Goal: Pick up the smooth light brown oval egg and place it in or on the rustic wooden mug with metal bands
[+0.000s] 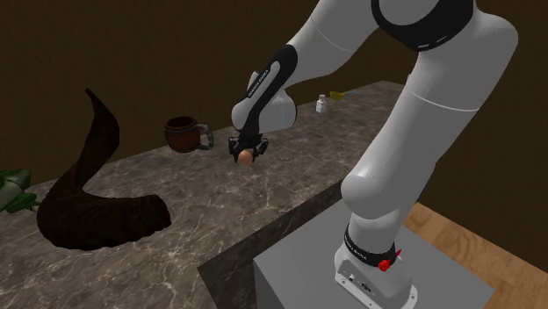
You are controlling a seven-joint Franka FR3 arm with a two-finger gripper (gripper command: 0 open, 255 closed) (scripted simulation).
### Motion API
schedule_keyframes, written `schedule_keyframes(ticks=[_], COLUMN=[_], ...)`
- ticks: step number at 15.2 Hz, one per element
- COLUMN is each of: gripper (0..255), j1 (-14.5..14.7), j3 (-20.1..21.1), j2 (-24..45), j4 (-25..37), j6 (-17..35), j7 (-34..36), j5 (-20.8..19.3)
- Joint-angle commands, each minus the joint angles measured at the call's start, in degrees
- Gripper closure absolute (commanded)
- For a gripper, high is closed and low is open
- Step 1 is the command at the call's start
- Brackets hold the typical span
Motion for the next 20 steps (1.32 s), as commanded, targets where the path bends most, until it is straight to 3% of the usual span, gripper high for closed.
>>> schedule_keyframes(ticks=[1, 3, 20], gripper=[255, 255, 255], j1=[-0.01, 0.00, -1.28], j3=[-0.01, 0.00, -0.39], j2=[0.01, 0.01, -11.13], j4=[-0.01, -0.02, 4.95], j6=[-0.01, 0.01, -16.06], j7=[0.00, 0.00, 2.72], j5=[0.00, 0.01, -2.67])
